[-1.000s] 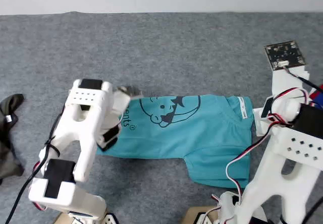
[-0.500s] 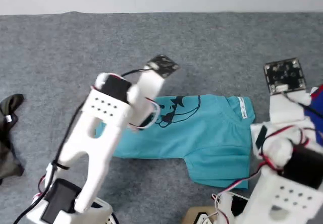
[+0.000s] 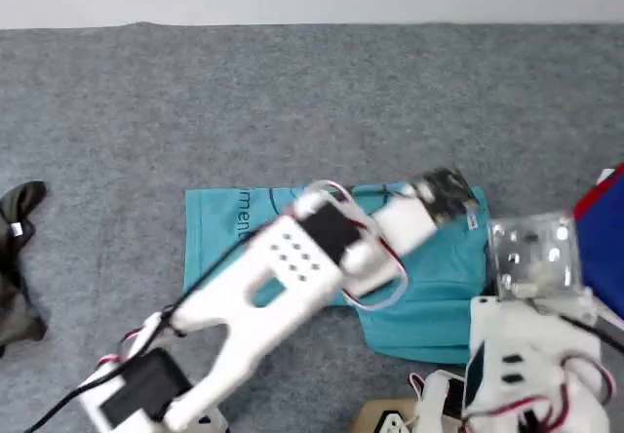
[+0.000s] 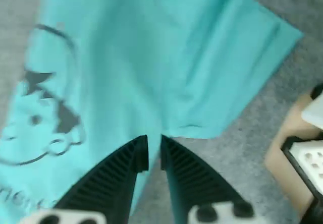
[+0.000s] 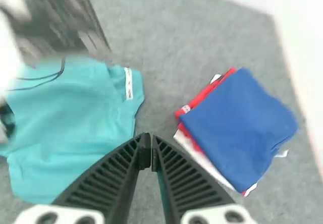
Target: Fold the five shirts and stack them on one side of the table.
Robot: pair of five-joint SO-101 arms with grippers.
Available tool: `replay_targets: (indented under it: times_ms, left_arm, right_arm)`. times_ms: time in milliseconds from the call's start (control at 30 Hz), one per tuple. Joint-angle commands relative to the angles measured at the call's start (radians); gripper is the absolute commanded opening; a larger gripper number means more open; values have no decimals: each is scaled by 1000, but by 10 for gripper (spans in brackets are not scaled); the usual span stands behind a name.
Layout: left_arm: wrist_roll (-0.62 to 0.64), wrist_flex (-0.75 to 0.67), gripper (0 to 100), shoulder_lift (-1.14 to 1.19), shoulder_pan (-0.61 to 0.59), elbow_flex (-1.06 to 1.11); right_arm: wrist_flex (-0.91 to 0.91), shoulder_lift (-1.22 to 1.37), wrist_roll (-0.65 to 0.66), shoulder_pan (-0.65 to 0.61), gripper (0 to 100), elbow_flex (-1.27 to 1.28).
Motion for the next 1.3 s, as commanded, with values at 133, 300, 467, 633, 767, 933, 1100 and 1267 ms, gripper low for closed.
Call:
replay_targets:
  times_ms: [133,300,467,633,767,933,1100,1267]
  left_arm:
    - [3,-31,99,166,121,-99]
    - [-15,-28,141,284,155,-182]
    - [-84,-23,173,379,157,-225]
    - [-132,-21,212,427,172,-226]
    - [-147,-18,229,434,204,-226]
    - [-172,-35,239,436,215,-225]
    - [-181,-32,239,508,199,-277]
    - [-181,-8,239,609,187,-403]
  right_arm:
    - [35,-4,-12,7,15,-207]
    - [36,-4,-12,8,15,-284]
    - [36,-4,-12,8,15,-310]
    - [36,-4,-14,8,15,-307]
    - [36,-4,-14,8,15,-307]
    - [36,-4,-14,5,15,-307]
    - [36,-4,-14,5,14,-307]
    - [36,-4,-12,4,14,-305]
